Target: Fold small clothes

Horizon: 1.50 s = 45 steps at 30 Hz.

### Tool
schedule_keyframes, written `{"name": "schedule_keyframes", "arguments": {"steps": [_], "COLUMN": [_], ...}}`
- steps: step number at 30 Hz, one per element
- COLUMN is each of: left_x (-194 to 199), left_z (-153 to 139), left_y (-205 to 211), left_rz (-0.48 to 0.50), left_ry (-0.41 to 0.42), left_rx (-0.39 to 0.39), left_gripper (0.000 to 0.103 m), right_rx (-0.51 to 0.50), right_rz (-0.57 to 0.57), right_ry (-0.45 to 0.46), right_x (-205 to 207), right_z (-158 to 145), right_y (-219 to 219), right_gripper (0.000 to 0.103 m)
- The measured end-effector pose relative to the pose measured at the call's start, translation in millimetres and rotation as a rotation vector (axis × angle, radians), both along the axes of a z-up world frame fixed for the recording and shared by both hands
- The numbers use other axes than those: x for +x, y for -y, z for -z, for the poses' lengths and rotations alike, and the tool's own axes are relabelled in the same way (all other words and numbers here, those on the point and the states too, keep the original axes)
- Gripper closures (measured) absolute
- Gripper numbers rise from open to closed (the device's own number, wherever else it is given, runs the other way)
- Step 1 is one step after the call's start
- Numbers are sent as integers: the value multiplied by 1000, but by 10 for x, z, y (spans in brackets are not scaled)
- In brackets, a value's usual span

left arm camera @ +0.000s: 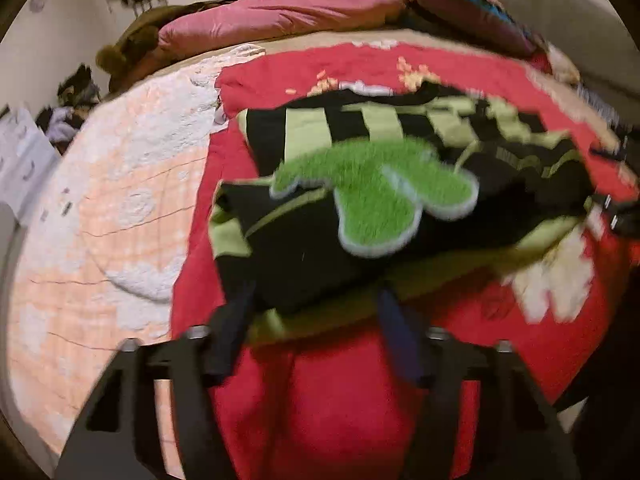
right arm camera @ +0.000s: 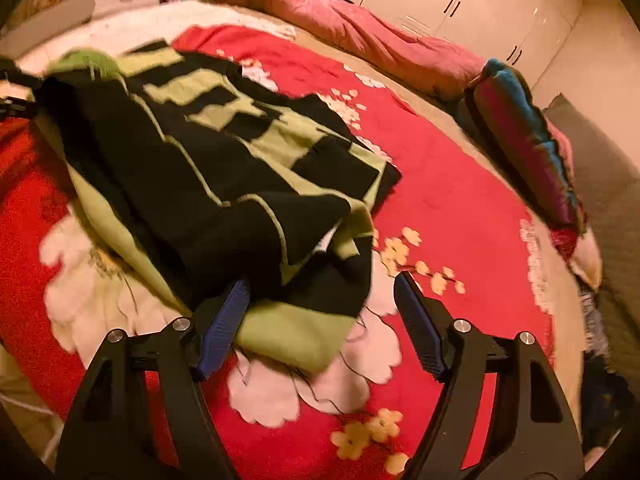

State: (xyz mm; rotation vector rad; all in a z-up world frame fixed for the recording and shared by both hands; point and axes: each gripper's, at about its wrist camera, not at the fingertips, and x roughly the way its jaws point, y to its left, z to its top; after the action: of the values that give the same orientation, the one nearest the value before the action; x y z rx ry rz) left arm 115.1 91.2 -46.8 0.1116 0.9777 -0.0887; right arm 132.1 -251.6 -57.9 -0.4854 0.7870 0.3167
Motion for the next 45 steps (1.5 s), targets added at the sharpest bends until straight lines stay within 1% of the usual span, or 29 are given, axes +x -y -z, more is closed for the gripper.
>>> {"name": "schedule_keyframes", "arguments": {"steps": [1, 4, 5, 6, 8, 11, 12, 14, 15, 17, 19, 20, 21, 23, 24, 26, 28, 29, 30, 32, 33, 35, 39, 41, 43, 44, 45], "left_x": [46, 200, 257, 338, 477, 686, 737, 774, 740, 657, 543, 457, 379, 253, 163, 79, 63, 69, 72, 94, 105, 142, 225, 264, 322, 343, 372], "left_z": [-45, -160, -179, -205, -223, -232, -235, -279, -323, -398, -427, -426, -415, -378, -345, -299, -257, -249, -250, -248, -242, -201, -117, -102, -70, -51, -21], "left_y": [-44, -188, -217, -263, -322, -377, -392, -430, -436, -450, -471, -493, -503, -524, -525, -545, -525, -516, -492, -430, -402, -340, -324, -313, -309, -313, -320], "left_rz": [-19, -77, -96, -119, -147, -181, -192, -210, -212, -201, -198, -202, -208, -220, -230, -236, -222, -217, -214, -198, -189, -187, -200, -200, -203, -207, -213], "left_ry": [6, 28, 34, 38, 43, 53, 49, 61, 78, 107, 110, 110, 108, 106, 105, 104, 79, 75, 78, 75, 72, 56, 35, 39, 39, 35, 31], "left_rx": [-53, -181, -197, -215, -268, -312, -324, -368, -380, -375, -357, -356, -356, -358, -371, -399, -425, -424, -417, -416, -412, -374, -402, -392, -399, -405, -414], "left_gripper": [51, 51, 51, 51, 51, 49, 49, 49, 48, 48, 44, 44, 43, 43, 43, 43, 43, 43, 43, 43, 42, 38, 38, 38, 38, 38, 40], "right_rx": [60, 165, 192, 229, 265, 285, 299, 350, 420, 526, 616, 624, 604, 563, 539, 507, 456, 430, 375, 328, 319, 305, 292, 288, 296, 301, 302], "right_rz": [6, 31, 41, 49, 63, 135, 172, 208, 231, 261, 266, 255, 233, 177, 124, 60, 29, 26, 27, 26, 29, 51, 70, 84, 105, 115, 125], "right_ry": [-9, -8, -3, 1, 10, 5, -9, -30, -34, -58, -83, -101, -129, -151, -161, -180, -200, -211, -217, -213, -219, -234, -259, -266, -266, -262, -258], "right_x": [52, 171, 211, 273, 379, 654, 782, 915, 974, 964, 861, 800, 725, 591, 465, 281, 159, 141, 104, 58, 29, 28, 53, 61, 87, 102, 114], "right_z": [-46, -175, -219, -284, -362, -439, -466, -507, -559, -579, -556, -531, -498, -462, -433, -362, -276, -244, -203, -153, -129, -83, 18, 66, 101, 103, 105], "right_y": [32, 73, 82, 89, 82, 90, 117, 201, 295, 460, 612, 642, 632, 530, 432, 256, 77, 33, -51, -96, -108, -95, -88, -69, -45, -35, -22], "right_gripper": [36, 33, 30, 30, 30, 30, 30, 30, 30, 29, 22, 18, 18, 18, 18, 18, 17, 16, 16, 16, 16, 16, 16, 16, 17, 20, 28]}}
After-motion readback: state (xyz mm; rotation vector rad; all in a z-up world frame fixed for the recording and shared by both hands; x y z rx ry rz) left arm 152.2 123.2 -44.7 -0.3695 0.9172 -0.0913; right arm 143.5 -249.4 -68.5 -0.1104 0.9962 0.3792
